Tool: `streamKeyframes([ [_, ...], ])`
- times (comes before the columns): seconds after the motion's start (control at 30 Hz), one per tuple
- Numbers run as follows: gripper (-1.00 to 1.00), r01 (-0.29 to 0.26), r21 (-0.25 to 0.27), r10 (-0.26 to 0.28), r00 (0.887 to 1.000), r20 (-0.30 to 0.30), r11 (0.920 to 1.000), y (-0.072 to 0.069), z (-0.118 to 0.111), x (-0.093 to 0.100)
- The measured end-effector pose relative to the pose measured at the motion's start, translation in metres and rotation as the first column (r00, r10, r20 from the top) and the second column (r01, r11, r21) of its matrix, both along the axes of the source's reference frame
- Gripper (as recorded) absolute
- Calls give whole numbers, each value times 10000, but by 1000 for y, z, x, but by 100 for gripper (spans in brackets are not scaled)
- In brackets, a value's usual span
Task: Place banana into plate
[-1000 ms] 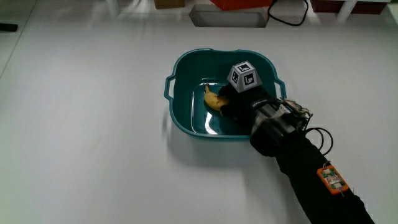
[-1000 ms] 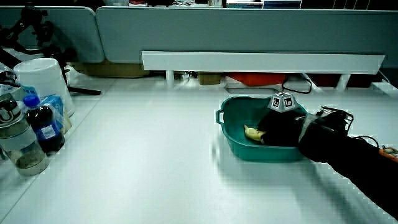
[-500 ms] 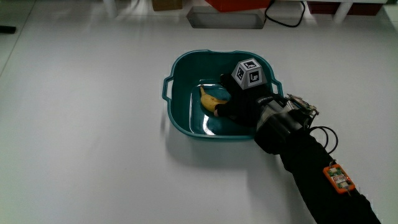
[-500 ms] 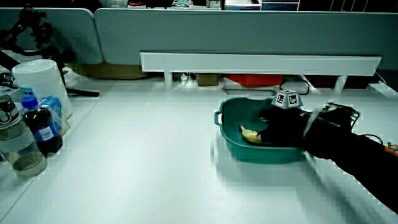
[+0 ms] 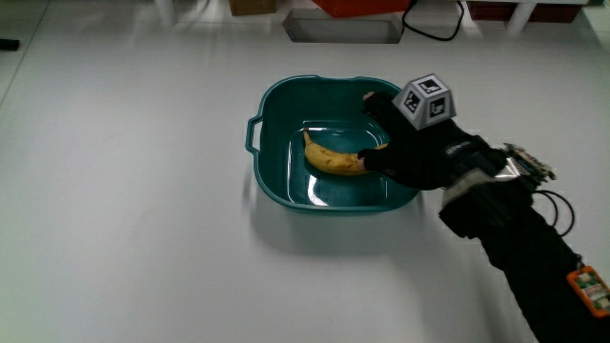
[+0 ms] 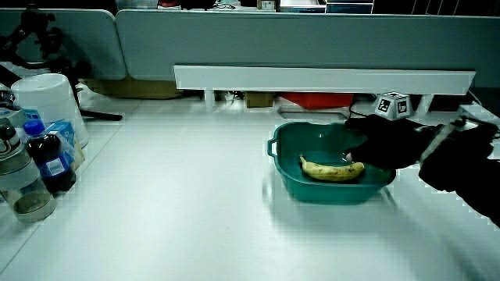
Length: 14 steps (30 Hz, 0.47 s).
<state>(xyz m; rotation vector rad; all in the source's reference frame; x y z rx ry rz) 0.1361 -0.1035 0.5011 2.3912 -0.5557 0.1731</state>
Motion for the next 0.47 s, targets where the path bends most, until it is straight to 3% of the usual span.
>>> streamKeyframes([
  [0.1,-100,56,585,-49,9999,-106,9983,4,-20,7],
  [0.13,-100,79,414,-72,9998,-169,9991,3,-15,10],
  [0.23,-100,-83,725,115,9990,-432,9973,9,-13,24],
  [0.3,-100,97,355,-98,10000,8,9993,15,-22,26],
  [0.33,-100,14,392,-5,9997,-230,9992,16,-16,31],
  [0.37,-100,42,-145,-46,9997,-223,9999,16,-2,40],
  [0.4,-100,-182,-459,213,9974,682,9988,18,-7,42],
  [0.43,-100,-246,-457,291,9944,1020,9987,19,0,50],
  [0.47,-100,-237,-381,270,9957,881,9990,22,-7,53],
])
